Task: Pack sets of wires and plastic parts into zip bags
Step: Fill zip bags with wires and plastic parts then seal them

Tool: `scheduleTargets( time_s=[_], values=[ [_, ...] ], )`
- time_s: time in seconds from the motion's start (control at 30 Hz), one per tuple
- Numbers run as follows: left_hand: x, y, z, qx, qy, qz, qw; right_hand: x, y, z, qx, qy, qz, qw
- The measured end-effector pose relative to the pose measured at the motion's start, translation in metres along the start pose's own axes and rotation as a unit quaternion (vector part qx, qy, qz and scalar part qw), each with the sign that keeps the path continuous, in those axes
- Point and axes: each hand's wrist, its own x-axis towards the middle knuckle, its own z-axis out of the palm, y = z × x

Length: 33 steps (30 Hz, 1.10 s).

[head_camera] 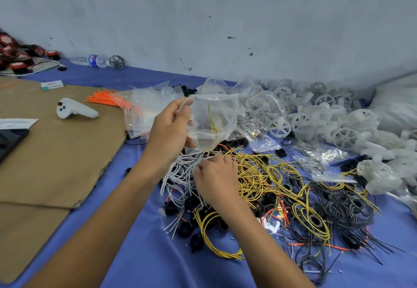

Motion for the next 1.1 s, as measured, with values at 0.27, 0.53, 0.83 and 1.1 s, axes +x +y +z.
scheduleTargets(
  time_s=[0.27, 0.53, 0.83, 1.1],
  values=[
    [-0.001, -0.01, -0.003, 0.016, -0.004, -0.002, 1.0, 0.015, -0.007, 0.01, 0.106, -0.056, 0.067, 0.991],
    [-0.001, -0.01, 0.002, 0.01, -0.004, -0.004, 1.0, 0.007, 0.01, -0.017, 0.381, 0.019, 0.142, 0.914],
    [-0.01, -0.007, 0.009, 0.034, -0.007, -0.008, 0.999, -0.011, 0.065, -0.06, 0.678, 0.101, 0.298, 0.664],
    [-0.058, -0.013, 0.031, 0.287, -0.084, 0.132, 0.945, -0.057, 0.082, -0.118, 0.648, -0.041, 0.135, 0.749]
  ],
)
